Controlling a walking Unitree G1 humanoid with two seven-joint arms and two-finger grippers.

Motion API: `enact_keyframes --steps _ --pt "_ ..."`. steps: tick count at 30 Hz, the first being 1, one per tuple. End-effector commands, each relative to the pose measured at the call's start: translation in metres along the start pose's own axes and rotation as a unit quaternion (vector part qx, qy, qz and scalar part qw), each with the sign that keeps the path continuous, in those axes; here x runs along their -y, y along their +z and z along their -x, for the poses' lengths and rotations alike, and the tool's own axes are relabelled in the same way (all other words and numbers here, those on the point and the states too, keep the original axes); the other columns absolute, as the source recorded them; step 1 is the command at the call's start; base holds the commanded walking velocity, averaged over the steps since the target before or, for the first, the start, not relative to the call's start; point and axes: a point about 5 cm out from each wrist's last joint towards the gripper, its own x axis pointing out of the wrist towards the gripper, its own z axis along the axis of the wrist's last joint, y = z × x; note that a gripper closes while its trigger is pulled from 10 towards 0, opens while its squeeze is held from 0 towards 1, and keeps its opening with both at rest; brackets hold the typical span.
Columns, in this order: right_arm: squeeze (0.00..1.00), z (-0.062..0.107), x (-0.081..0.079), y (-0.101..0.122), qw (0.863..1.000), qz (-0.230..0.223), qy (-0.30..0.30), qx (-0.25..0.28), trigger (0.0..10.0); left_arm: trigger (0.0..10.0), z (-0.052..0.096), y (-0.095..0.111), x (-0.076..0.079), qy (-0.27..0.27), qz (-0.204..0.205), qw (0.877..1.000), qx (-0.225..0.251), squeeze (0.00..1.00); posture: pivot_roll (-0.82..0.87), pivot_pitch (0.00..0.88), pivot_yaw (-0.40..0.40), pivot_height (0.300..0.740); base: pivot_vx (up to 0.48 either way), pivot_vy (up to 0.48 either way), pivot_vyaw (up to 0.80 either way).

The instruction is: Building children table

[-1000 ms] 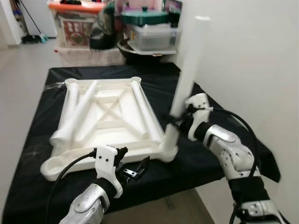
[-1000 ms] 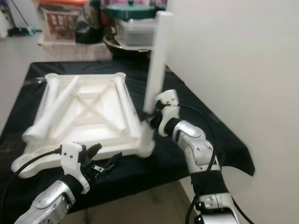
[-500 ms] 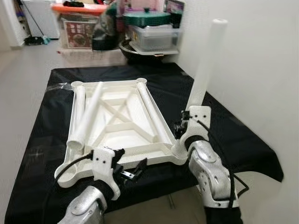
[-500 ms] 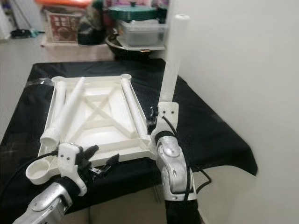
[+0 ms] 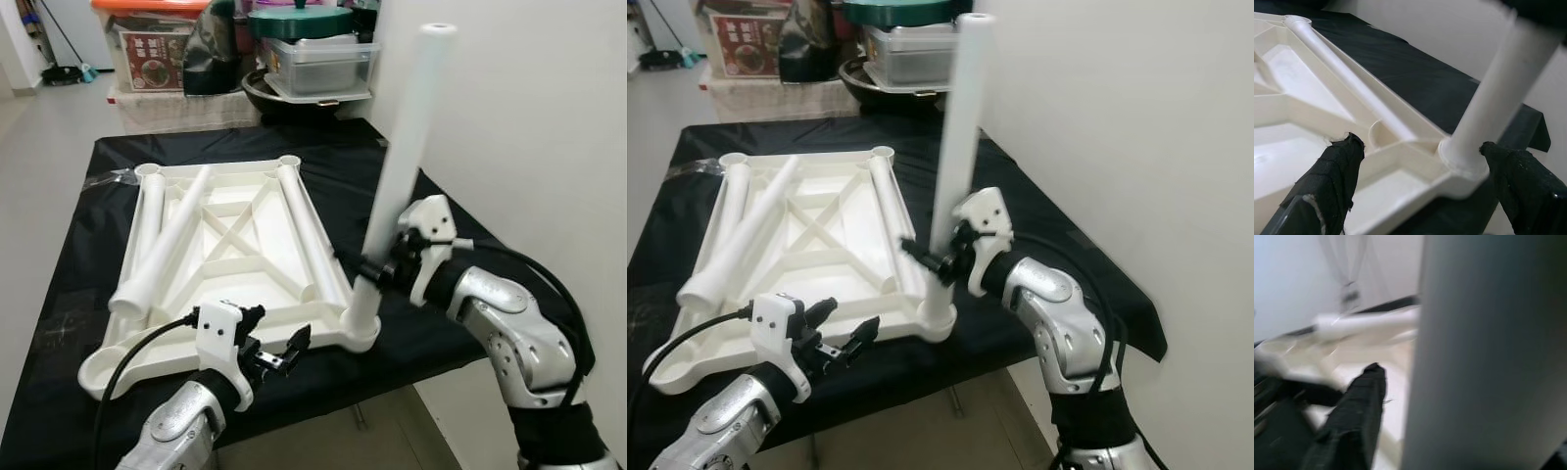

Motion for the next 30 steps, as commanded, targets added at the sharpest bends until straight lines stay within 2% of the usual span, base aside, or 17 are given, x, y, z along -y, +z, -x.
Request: enact_keyframes --steps 1,3,5,7,8,10,11,12,14,15,16,17,18,19,20,21,30 --pt "0.0 -0.004 -0.004 -0.015 0.999 -0.017 0.035 -0.022 0.0 10.0 0.001 -0.001 0.0 0.002 0.004 1.0 -0.004 0.0 0.18 0.0 -0.097 0.74 0.0 0.0 0.0" --pt "0.0 -0.008 0.006 -0.023 0.998 -0.03 -0.017 -0.048 0.0 10.0 0.002 -0.001 0.0 0.002 0.004 1.0 -0.004 0.0 0.18 0.0 -0.101 0.74 0.0 0.0 0.0" --pt "0.0 -0.014 0.034 -0.041 0.972 -0.082 -0.197 -0.099 0.0 10.0 0.004 -0.002 0.0 0.004 0.003 1.0 -0.005 0.0 0.18 0.0 -0.1 0.74 0.0 0.0 0.0" --pt "0.0 -0.015 0.04 -0.046 0.96 -0.095 -0.238 -0.112 0.0 10.0 0.004 -0.002 0.0 0.005 0.003 1.0 -0.005 0.0 0.18 0.0 -0.1 0.74 0.0 0.0 0.0" --pt "0.0 -0.007 0.051 -0.055 0.923 -0.123 -0.344 -0.117 0.0 10.0 0.005 -0.003 0.001 0.005 0.004 1.0 -0.005 0.0 0.18 0.0 -0.097 0.74 0.0 0.0 0.0" --pt "0.0 0.005 0.06 -0.066 0.871 -0.154 -0.45 -0.127 0.0 10.0 0.005 -0.003 0.002 0.005 0.006 1.0 -0.006 0.0 0.18 0.0 -0.097 0.74 0.0 0.0 0.0" --pt "0.0 0.005 0.06 -0.066 0.871 -0.154 -0.45 -0.127 0.0 10.0 0.005 -0.003 0.002 0.005 0.006 1.0 -0.006 0.0 0.18 0.0 -0.097 0.74 0.0 0.0 0.0" --pt "0.0 0.01 0.052 -0.071 0.848 -0.164 -0.49 -0.123 0.0 10.0 0.006 -0.003 0.003 0.003 0.006 1.0 -0.006 0.0 0.18 0.0 -0.087 0.74 0.0 0.0 0.0" --pt "0.0 0.011 0.047 -0.073 0.844 -0.168 -0.496 -0.119 0.0 10.0 0.006 -0.003 0.003 0.002 0.005 1.0 -0.007 0.0 0.17 0.0 -0.086 0.74 0.0 0.0 0.0" --pt "0.0 0.004 0.037 -0.071 0.858 -0.171 -0.472 -0.114 0.0 10.0 0.007 -0.004 0.004 0.0 0.005 1.0 -0.009 0.0 0.17 0.0 -0.079 0.74 0.0 0.0 0.0" --pt "0.0 0.004 0.037 -0.071 0.858 -0.171 -0.472 -0.114 0.0 10.0 0.007 -0.004 0.004 0.0 0.005 1.0 -0.009 0.0 0.17 0.0 -0.079 0.74 0.0 0.0 0.0" --pt "0.0 -0.004 0.029 -0.065 0.874 -0.166 -0.445 -0.102 7.0 10.0 0.008 -0.004 0.003 0.0 0.005 1.0 -0.01 0.0 0.17 0.0 -0.078 0.74 0.0 0.0 0.0" --pt "0.0 -0.01 0.023 -0.061 0.886 -0.16 -0.425 -0.094 7.0 10.0 0.008 -0.005 0.003 -0.001 0.005 1.0 -0.011 0.0 0.17 0.0 -0.078 0.74 0.0 0.0 0.0" --pt "0.0 -0.014 0.02 -0.056 0.893 -0.155 -0.414 -0.084 10.0 10.0 0.008 -0.005 0.003 -0.002 0.005 1.0 -0.012 0.0 0.16 0.0 -0.076 0.74 0.0 0.0 0.0" --pt "0.0 -0.014 0.02 -0.056 0.893 -0.155 -0.414 -0.084 10.0 10.0 0.008 -0.005 0.003 -0.002 0.005 1.0 -0.012 0.0 0.16 0.0 -0.076 0.74 0.0 0.0 0.0" --pt "1.0 -0.016 0.019 -0.05 0.898 -0.15 -0.408 -0.066 10.0 10.0 0.008 -0.005 0.003 -0.003 0.005 1.0 -0.013 0.0 0.16 0.0 -0.076 0.74 0.0 0.0 0.0" --pt "1.0 -0.012 0.016 -0.019 0.915 -0.116 -0.387 0.0 10.0 10.0 0.008 -0.003 0.0 -0.001 0.008 1.0 -0.011 0.0 0.15 0.0 -0.083 0.74 0.0 0.0 0.0"
